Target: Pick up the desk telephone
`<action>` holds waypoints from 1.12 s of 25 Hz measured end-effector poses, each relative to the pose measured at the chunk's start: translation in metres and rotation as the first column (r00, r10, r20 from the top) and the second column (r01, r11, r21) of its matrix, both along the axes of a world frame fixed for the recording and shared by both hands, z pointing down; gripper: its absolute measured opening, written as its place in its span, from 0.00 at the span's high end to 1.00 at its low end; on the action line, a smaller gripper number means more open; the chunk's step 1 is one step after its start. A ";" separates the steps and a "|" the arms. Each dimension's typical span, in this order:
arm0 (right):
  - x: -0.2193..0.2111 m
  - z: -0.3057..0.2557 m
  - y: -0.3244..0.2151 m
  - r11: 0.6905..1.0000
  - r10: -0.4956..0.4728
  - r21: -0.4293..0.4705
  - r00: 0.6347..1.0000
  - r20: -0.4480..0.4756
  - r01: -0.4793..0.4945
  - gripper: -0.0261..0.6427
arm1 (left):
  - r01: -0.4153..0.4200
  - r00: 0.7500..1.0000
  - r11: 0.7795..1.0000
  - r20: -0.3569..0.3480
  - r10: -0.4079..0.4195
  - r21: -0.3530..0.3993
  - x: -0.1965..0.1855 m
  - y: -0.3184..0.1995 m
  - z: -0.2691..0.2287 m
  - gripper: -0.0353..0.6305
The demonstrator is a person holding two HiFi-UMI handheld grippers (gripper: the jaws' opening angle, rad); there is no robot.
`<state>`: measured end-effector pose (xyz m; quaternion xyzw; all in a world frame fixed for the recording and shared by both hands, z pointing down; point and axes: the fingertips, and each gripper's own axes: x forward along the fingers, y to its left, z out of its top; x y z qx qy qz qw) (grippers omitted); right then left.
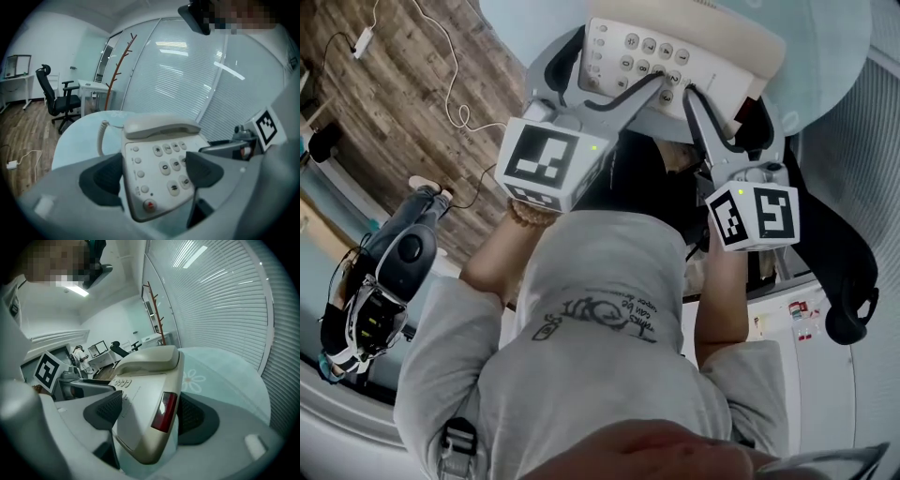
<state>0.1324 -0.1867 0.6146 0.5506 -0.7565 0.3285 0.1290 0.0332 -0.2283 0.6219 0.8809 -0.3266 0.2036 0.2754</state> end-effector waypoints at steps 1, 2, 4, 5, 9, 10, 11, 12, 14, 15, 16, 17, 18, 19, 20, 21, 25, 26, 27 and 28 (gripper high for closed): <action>-0.001 -0.009 -0.003 1.000 0.002 0.012 1.000 -0.001 -0.002 0.43 | -0.001 1.000 1.000 -0.002 0.001 0.013 -0.001 -0.003 -0.010 0.32; -0.001 -0.017 -0.005 1.000 0.004 0.021 1.000 -0.003 -0.004 0.43 | -0.001 1.000 1.000 -0.004 0.001 0.024 -0.001 -0.006 -0.018 0.32; -0.004 -0.031 -0.007 0.999 0.006 0.033 1.000 -0.003 -0.006 0.43 | -0.001 1.000 0.999 -0.004 0.001 0.039 -0.004 -0.008 -0.033 0.32; -0.006 -0.037 -0.008 0.999 0.006 0.040 1.000 -0.002 -0.006 0.43 | 0.000 1.000 0.999 -0.004 0.000 0.046 -0.006 -0.009 -0.040 0.32; -0.004 -0.080 -0.010 0.997 0.008 0.078 1.000 -0.003 -0.007 0.43 | 0.005 1.000 0.996 -0.007 -0.004 0.085 -0.003 -0.012 -0.085 0.32; -0.001 -0.094 -0.007 0.996 0.010 0.085 1.000 -0.003 -0.010 0.43 | 0.005 1.000 0.995 -0.008 -0.005 0.096 0.000 -0.009 -0.099 0.32; 0.002 -0.107 -0.003 0.995 0.014 0.094 1.000 -0.003 -0.014 0.43 | 0.006 1.000 0.994 -0.008 -0.005 0.110 0.003 -0.005 -0.113 0.32; 0.005 -0.119 0.002 0.994 0.018 0.107 1.000 -0.003 -0.017 0.43 | 0.006 1.000 0.992 -0.009 -0.005 0.129 0.006 -0.001 -0.126 0.32; 0.010 -0.141 0.008 0.990 0.019 0.137 1.000 -0.009 -0.018 0.43 | 0.009 1.000 0.986 -0.013 -0.007 0.166 0.010 0.005 -0.150 0.32; 0.011 -0.151 0.009 0.989 0.020 0.149 1.000 -0.012 -0.018 0.43 | 0.010 1.000 0.984 -0.015 -0.007 0.179 0.011 0.007 -0.160 0.32; 0.010 -0.160 0.009 0.988 0.020 0.156 1.000 -0.016 -0.017 0.43 | 0.011 1.000 0.983 -0.018 -0.008 0.186 0.010 0.006 -0.168 0.32; 0.008 -0.168 0.007 0.987 0.020 0.161 1.000 -0.020 -0.016 0.43 | 0.013 1.000 0.982 -0.022 -0.009 0.190 0.008 0.005 -0.176 0.31; 0.004 -0.175 0.004 0.986 0.020 0.166 1.000 -0.024 -0.016 0.43 | 0.014 1.000 0.981 -0.026 -0.009 0.195 0.005 0.002 -0.183 0.31; 0.001 -0.183 0.001 0.985 0.020 0.171 0.999 -0.027 -0.015 0.43 | 0.016 0.999 0.979 -0.030 -0.011 0.201 0.002 -0.001 -0.190 0.31; -0.002 -0.191 -0.001 0.984 0.020 0.178 0.999 -0.029 -0.015 0.43 | 0.020 0.999 0.978 -0.035 -0.013 0.209 -0.001 -0.004 -0.198 0.31; -0.004 -0.199 -0.003 0.982 0.020 0.189 0.999 -0.032 -0.014 0.43 | 0.024 0.999 0.975 -0.040 -0.016 0.219 -0.003 -0.005 -0.207 0.31; -0.005 -0.234 0.001 0.971 0.015 0.238 0.999 -0.044 -0.004 0.43 | 0.046 0.998 0.963 -0.059 -0.031 0.267 -0.005 0.000 -0.243 0.31; -0.008 -0.242 0.004 0.970 0.015 0.244 0.999 -0.044 -0.004 0.43 | 0.049 0.998 0.961 -0.060 -0.034 0.274 -0.007 0.003 -0.251 0.31; -0.011 -0.248 0.007 0.968 0.017 0.249 0.999 -0.044 -0.005 0.43 | 0.050 0.998 0.958 -0.060 -0.035 0.281 -0.010 0.005 -0.258 0.31; -0.014 -0.255 0.010 0.967 0.019 0.254 0.999 -0.043 -0.008 0.43 | 0.051 0.998 0.956 -0.061 -0.035 0.289 -0.013 0.008 -0.265 0.31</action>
